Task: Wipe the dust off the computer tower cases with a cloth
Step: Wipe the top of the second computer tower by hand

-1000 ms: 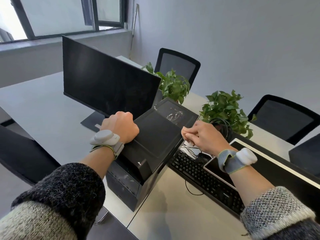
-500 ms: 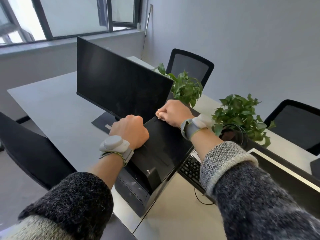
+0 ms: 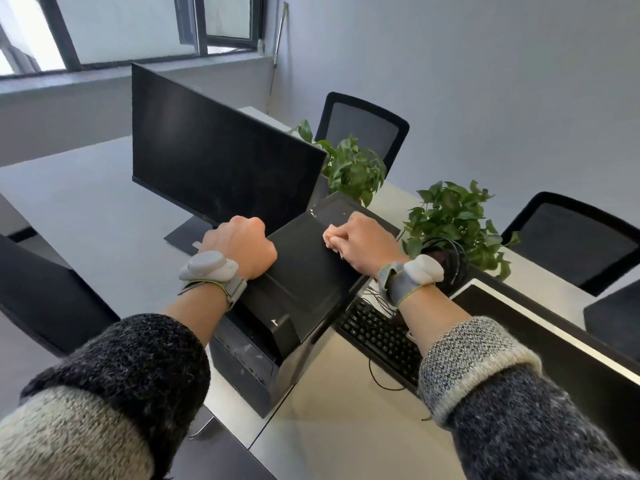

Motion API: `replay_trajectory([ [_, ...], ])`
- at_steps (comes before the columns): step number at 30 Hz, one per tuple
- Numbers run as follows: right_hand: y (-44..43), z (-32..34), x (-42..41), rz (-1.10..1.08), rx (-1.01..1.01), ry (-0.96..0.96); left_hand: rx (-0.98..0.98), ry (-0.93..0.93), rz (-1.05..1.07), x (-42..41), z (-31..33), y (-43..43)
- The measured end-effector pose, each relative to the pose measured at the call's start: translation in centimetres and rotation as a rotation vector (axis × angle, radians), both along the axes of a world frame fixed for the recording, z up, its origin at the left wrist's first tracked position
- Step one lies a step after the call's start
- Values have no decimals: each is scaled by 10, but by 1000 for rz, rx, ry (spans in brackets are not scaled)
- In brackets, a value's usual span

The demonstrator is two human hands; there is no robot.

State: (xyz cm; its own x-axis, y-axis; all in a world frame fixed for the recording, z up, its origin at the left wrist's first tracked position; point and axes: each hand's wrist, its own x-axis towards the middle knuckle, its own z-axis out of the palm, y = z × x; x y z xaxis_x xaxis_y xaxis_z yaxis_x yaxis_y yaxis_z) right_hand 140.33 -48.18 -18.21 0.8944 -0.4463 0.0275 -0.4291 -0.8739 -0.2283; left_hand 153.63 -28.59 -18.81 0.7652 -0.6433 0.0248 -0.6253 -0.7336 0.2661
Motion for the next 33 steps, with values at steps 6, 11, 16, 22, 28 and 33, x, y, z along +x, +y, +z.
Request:
replay_trajectory([
  [6,-14,6,-67,-46,9,24,13,7,-10,-5,3,3],
  [11,-27,2,-90,-64,49,-12,-7,6,0,-4,2,4],
  [16,-33,6,-62,3,19,49,-5,-2,-3,-2,-1,3],
  [22,-21,10,19,75,11,83,2,18,3,2,0,1],
  [28,-18,3,96,10,32,45,5,-2,9,-1,0,0],
  [33,-12,2,103,-20,44,17,9,-6,8,-2,0,-1],
])
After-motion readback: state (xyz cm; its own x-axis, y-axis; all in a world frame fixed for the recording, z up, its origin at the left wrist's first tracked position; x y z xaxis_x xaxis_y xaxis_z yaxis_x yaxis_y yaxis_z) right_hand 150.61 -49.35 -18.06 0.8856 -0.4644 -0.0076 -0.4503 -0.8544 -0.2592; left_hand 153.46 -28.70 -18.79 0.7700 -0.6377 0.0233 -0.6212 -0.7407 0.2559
